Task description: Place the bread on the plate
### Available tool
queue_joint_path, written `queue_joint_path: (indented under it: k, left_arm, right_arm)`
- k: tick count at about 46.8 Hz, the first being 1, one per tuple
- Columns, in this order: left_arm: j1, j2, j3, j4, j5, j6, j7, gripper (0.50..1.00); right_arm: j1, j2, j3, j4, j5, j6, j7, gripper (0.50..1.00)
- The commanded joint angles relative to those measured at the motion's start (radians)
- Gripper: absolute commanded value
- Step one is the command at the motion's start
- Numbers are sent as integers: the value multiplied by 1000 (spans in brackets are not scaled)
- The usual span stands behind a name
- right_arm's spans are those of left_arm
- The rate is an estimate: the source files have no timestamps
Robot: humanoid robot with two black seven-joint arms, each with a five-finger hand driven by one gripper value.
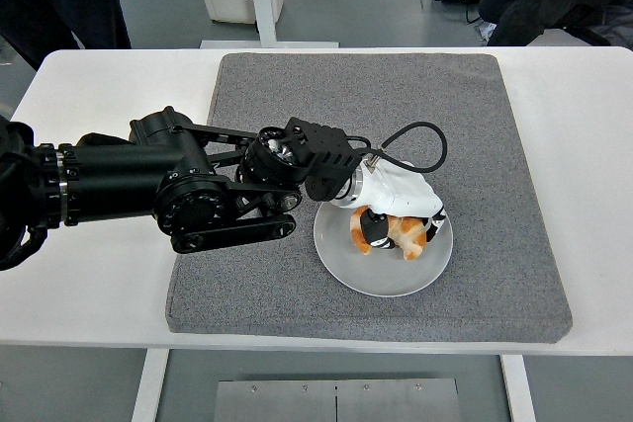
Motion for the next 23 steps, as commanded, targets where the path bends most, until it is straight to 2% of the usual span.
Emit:
queue_joint_path:
  k: [1, 11, 16, 17, 18, 19, 23]
  left_arm:
    - [9, 1, 0, 0, 14, 4, 0, 500]
    - [7, 8, 4, 0, 9, 4, 0, 500]
    - [-7, 11, -3, -5, -14, -19, 5, 500]
    - [-10, 12, -5, -5, -23, -28, 5, 651]
    - [-10, 12, -8, -5, -33, -40, 5, 889]
    - [-13, 12, -8, -5, -47, -52, 8, 999]
    - [-25, 27, -6, -12, -83, -69, 9, 1000]
  right_arm:
    - [0, 0, 0, 0, 0, 0, 0, 1000]
    - [0, 0, 0, 0, 0, -1, 0, 1000]
    - [0, 0, 0, 0, 0, 0, 0, 1000]
    - [0, 0, 0, 0, 0, 0, 0, 1000]
    - [0, 0, 0, 0, 0, -1, 0, 1000]
    - [0, 0, 0, 0, 0, -1, 0, 1000]
    - [0, 0, 0, 0, 0, 0, 0, 1000]
